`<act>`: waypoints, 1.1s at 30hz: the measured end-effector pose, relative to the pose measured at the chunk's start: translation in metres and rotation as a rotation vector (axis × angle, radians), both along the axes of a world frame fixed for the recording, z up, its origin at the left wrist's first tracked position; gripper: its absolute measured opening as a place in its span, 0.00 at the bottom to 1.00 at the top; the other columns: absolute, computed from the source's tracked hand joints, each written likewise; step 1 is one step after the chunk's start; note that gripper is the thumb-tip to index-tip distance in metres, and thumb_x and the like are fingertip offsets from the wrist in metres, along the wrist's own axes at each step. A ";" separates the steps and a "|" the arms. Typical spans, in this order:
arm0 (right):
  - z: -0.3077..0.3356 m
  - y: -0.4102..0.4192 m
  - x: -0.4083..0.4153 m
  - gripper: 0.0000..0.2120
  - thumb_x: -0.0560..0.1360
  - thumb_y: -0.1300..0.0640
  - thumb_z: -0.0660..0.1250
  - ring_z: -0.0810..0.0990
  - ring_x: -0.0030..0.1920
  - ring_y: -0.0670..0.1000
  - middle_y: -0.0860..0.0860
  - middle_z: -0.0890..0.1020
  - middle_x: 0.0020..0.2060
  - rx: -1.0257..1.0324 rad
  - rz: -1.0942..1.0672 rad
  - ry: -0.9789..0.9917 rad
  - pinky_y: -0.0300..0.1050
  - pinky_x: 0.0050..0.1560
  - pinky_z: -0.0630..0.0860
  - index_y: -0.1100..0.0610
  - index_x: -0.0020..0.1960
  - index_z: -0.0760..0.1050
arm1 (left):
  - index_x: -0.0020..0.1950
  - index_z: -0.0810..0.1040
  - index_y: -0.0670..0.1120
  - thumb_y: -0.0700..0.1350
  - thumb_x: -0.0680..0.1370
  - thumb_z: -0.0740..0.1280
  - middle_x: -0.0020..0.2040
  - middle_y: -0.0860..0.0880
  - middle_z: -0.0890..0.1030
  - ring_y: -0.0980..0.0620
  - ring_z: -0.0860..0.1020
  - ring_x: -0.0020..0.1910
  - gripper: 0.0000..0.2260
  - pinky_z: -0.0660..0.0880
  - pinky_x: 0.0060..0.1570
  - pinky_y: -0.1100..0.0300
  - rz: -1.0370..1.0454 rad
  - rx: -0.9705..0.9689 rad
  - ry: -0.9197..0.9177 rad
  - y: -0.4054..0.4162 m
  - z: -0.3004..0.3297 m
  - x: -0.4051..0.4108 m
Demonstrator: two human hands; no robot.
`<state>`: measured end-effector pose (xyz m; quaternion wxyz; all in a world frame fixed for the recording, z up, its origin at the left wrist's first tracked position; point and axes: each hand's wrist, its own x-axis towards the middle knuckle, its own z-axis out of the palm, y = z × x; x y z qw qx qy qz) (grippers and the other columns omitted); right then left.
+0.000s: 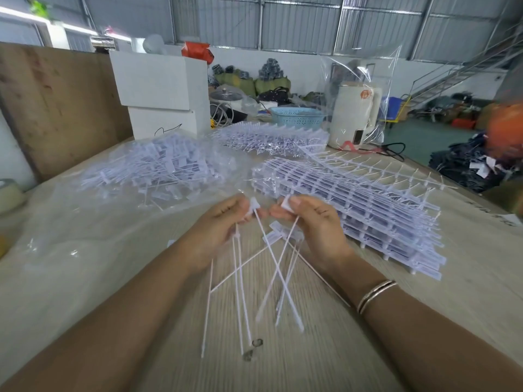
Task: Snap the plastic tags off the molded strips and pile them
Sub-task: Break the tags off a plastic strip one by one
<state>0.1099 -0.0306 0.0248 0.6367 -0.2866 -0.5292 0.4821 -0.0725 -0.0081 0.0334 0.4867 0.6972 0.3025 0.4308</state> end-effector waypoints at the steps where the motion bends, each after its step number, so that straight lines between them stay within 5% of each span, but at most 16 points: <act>1: 0.001 0.000 0.005 0.07 0.71 0.57 0.66 0.84 0.43 0.52 0.57 0.85 0.39 -0.022 -0.035 0.042 0.41 0.43 0.79 0.57 0.40 0.83 | 0.41 0.81 0.58 0.59 0.72 0.59 0.46 0.59 0.83 0.64 0.77 0.42 0.12 0.67 0.39 0.62 0.021 -0.011 -0.051 0.003 0.002 -0.004; 4: -0.003 0.002 0.015 0.09 0.75 0.57 0.66 0.84 0.46 0.50 0.56 0.84 0.40 -0.011 -0.166 -0.134 0.35 0.43 0.77 0.61 0.41 0.82 | 0.40 0.80 0.54 0.59 0.73 0.59 0.42 0.56 0.83 0.62 0.74 0.39 0.14 0.67 0.36 0.70 0.122 0.098 0.072 0.011 0.006 -0.019; 7: -0.003 0.008 0.016 0.07 0.75 0.58 0.67 0.82 0.46 0.49 0.53 0.84 0.42 0.025 -0.280 -0.502 0.42 0.49 0.75 0.60 0.45 0.83 | 0.34 0.75 0.56 0.51 0.79 0.60 0.29 0.57 0.76 0.63 0.71 0.29 0.14 0.66 0.33 0.72 0.172 0.255 0.247 0.013 -0.002 -0.019; 12: -0.012 0.016 0.019 0.11 0.74 0.55 0.69 0.77 0.54 0.55 0.53 0.81 0.50 0.092 -0.427 -1.068 0.51 0.59 0.71 0.58 0.55 0.81 | 0.37 0.69 0.56 0.49 0.81 0.54 0.33 0.44 0.76 0.43 0.74 0.32 0.13 0.71 0.37 0.48 0.176 0.376 0.621 0.010 -0.010 -0.011; 14: -0.011 0.014 0.016 0.13 0.76 0.55 0.67 0.76 0.55 0.56 0.54 0.80 0.52 0.103 -0.442 -1.052 0.53 0.60 0.70 0.58 0.58 0.80 | 0.42 0.70 0.56 0.47 0.78 0.54 0.36 0.44 0.78 0.48 0.74 0.31 0.08 0.71 0.36 0.48 0.153 0.373 0.671 0.007 -0.010 -0.006; 17: -0.007 0.008 0.008 0.11 0.78 0.53 0.63 0.76 0.52 0.52 0.50 0.81 0.47 0.133 -0.361 -0.941 0.56 0.59 0.68 0.57 0.49 0.83 | 0.49 0.68 0.55 0.43 0.79 0.58 0.40 0.49 0.79 0.52 0.76 0.36 0.06 0.73 0.40 0.51 0.107 0.393 0.648 0.000 -0.011 0.006; 21: -0.005 0.004 0.003 0.16 0.78 0.58 0.63 0.72 0.37 0.51 0.53 0.75 0.32 0.161 -0.218 -1.008 0.51 0.48 0.70 0.66 0.37 0.77 | 0.52 0.66 0.54 0.47 0.80 0.59 0.42 0.51 0.79 0.51 0.77 0.39 0.03 0.73 0.42 0.51 0.123 0.414 0.604 -0.002 -0.012 0.008; 24: -0.002 0.003 0.007 0.14 0.78 0.62 0.63 0.71 0.37 0.56 0.62 0.75 0.33 0.143 -0.247 -0.880 0.49 0.46 0.68 0.70 0.38 0.76 | 0.48 0.74 0.49 0.53 0.79 0.59 0.41 0.53 0.78 0.53 0.76 0.41 0.09 0.70 0.47 0.55 0.247 0.469 0.716 0.005 -0.012 0.000; 26: -0.003 0.002 0.009 0.13 0.78 0.61 0.63 0.71 0.39 0.51 0.59 0.75 0.35 0.101 -0.232 -0.834 0.47 0.48 0.66 0.69 0.40 0.77 | 0.44 0.76 0.47 0.55 0.79 0.60 0.40 0.50 0.78 0.53 0.76 0.40 0.13 0.68 0.48 0.55 0.255 0.443 0.740 0.009 -0.012 -0.004; 30: -0.002 -0.002 0.009 0.12 0.77 0.53 0.64 0.73 0.39 0.43 0.52 0.76 0.35 0.013 -0.136 -0.829 0.45 0.49 0.66 0.59 0.40 0.79 | 0.35 0.75 0.51 0.54 0.78 0.63 0.32 0.50 0.79 0.57 0.71 0.29 0.13 0.67 0.36 0.59 0.104 0.276 0.505 0.006 -0.008 -0.005; 33: 0.000 -0.004 0.008 0.12 0.75 0.55 0.67 0.73 0.34 0.44 0.58 0.78 0.35 0.067 -0.112 -0.826 0.38 0.41 0.67 0.64 0.41 0.80 | 0.32 0.76 0.56 0.54 0.76 0.62 0.30 0.56 0.79 0.46 0.76 0.34 0.13 0.71 0.39 0.55 0.071 0.214 0.414 0.005 -0.003 -0.003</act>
